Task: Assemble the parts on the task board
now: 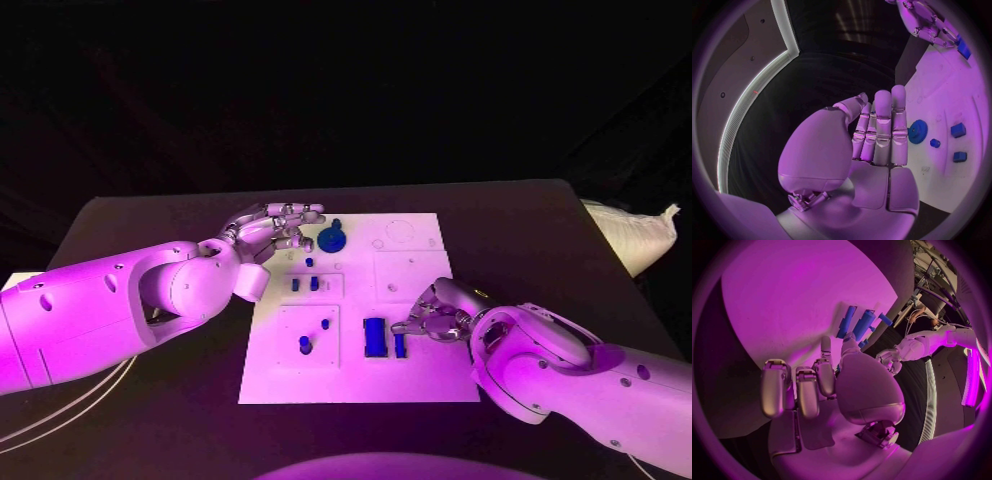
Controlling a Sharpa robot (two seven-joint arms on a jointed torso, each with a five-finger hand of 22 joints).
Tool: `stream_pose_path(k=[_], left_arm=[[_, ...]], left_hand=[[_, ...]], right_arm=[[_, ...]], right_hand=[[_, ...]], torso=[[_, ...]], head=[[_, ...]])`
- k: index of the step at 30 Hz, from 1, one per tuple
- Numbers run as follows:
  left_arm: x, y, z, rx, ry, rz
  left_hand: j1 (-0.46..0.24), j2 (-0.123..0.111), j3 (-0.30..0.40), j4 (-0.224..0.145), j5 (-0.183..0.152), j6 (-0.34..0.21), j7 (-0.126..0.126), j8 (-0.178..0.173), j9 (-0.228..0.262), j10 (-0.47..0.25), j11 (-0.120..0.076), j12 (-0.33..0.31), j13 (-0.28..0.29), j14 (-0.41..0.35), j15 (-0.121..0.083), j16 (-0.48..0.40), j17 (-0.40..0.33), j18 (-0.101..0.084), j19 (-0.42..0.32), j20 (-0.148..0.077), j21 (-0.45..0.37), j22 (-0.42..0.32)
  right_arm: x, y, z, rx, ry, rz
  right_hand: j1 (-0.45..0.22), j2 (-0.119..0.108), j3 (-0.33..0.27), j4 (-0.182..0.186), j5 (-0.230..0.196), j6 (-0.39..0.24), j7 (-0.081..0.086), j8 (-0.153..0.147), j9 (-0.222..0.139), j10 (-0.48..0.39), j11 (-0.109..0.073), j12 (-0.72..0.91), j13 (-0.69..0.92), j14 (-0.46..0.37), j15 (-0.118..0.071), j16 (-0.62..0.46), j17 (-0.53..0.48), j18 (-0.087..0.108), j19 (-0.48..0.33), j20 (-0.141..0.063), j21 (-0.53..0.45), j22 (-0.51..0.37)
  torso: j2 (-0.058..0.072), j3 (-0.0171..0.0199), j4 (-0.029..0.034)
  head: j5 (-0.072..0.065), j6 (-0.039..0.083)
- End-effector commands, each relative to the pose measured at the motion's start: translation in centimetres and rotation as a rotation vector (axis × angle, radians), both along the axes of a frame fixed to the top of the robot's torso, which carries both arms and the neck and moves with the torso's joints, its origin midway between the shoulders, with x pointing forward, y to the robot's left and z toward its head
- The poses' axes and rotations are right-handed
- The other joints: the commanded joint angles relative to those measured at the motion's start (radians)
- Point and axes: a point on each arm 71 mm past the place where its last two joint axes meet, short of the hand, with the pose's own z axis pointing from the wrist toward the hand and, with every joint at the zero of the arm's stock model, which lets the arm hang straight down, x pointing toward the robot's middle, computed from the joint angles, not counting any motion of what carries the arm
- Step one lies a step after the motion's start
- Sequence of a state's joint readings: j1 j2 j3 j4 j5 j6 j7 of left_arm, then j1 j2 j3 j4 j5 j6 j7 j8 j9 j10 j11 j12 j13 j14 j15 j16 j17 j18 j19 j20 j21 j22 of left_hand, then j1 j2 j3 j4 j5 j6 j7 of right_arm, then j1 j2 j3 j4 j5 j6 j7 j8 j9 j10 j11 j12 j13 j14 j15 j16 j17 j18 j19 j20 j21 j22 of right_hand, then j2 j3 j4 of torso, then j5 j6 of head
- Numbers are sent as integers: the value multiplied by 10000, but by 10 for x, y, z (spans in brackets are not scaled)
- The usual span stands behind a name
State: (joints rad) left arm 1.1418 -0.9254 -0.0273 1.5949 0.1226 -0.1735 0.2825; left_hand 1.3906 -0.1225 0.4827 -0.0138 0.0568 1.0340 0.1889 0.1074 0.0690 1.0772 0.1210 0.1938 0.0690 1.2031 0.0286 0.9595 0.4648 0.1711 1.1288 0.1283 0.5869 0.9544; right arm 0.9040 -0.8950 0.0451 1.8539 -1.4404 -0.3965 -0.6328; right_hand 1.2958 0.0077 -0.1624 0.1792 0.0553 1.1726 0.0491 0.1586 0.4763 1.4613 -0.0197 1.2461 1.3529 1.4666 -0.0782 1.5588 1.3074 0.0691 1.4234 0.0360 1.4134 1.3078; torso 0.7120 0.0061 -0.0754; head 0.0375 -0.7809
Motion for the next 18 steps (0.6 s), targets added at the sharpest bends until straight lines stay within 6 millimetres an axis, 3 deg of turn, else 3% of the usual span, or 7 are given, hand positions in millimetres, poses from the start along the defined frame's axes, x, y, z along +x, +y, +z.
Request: stream_pose_path(k=[1,18], left_arm=[[-1,-3,1,-80,-112,-200],[0,-3,1,-42,-145,-215]], left_hand=[[-7,93,-65,-18,2,-44,13,55,-11,-69,-18,36,-14,-92,8,0,-14,113,-63,5,-40,-15],[-27,116,-85,-22,3,-57,13,66,-12,-100,-16,64,-15,-102,13,11,-33,114,-65,11,-56,-26]], right_arm=[[1,0,-4,-202,0,210],[5,0,-8,32,-230,165]], right_hand=[[607,401,3,-102,-65,1,-36,68,-3,230,-78,-14,322,1016,-75,57,2510,-133,17,-68,-44,528],[686,412,-118,-145,-68,131,-77,152,55,282,-113,169,430,1019,-104,65,2526,-134,20,-95,-44,535]], torso=[[8,14,13],[-10,1,-8]], head=[[23,-26],[28,-60]])
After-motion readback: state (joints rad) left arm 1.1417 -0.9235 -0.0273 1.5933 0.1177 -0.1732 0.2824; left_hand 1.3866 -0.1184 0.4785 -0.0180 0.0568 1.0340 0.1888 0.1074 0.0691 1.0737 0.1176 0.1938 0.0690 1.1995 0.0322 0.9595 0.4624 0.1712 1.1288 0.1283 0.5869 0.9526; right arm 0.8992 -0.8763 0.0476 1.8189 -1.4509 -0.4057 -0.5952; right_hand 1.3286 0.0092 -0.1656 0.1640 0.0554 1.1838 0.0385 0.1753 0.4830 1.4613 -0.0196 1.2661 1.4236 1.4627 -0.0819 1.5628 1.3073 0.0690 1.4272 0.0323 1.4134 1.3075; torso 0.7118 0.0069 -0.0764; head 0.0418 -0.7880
